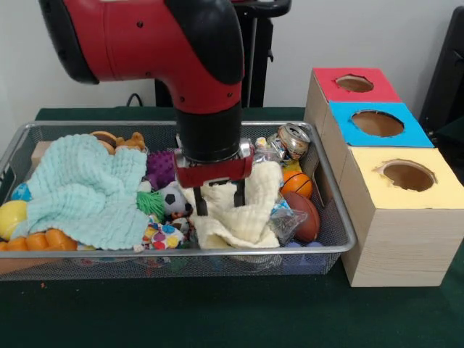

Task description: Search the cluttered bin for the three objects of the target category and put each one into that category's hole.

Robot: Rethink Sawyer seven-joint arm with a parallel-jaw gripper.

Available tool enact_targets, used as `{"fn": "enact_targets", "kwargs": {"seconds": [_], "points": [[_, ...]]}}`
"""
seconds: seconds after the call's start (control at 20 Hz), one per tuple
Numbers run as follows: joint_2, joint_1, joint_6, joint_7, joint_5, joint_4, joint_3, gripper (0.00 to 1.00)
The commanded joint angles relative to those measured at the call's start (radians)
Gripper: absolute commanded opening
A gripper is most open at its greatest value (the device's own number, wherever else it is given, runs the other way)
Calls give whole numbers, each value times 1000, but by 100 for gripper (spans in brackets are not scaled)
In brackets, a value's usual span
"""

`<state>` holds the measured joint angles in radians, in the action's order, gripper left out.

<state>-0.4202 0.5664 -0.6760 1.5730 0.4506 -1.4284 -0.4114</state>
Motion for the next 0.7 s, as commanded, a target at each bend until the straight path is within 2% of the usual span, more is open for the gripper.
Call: {"fn": "enact_targets", "kwargs": {"seconds": [0.05,0.25,0.4,0.6,0.7], "points": [[102,27,-164,-248,57,312,-46,100],[142,27,-248,-262,53,416,-50,100],[158,27,-314,-268,45,457,-52,100],[185,40,-345,-277,50,496,-55,100],[193,46,-346,-306,70,488,-53,100]]}}
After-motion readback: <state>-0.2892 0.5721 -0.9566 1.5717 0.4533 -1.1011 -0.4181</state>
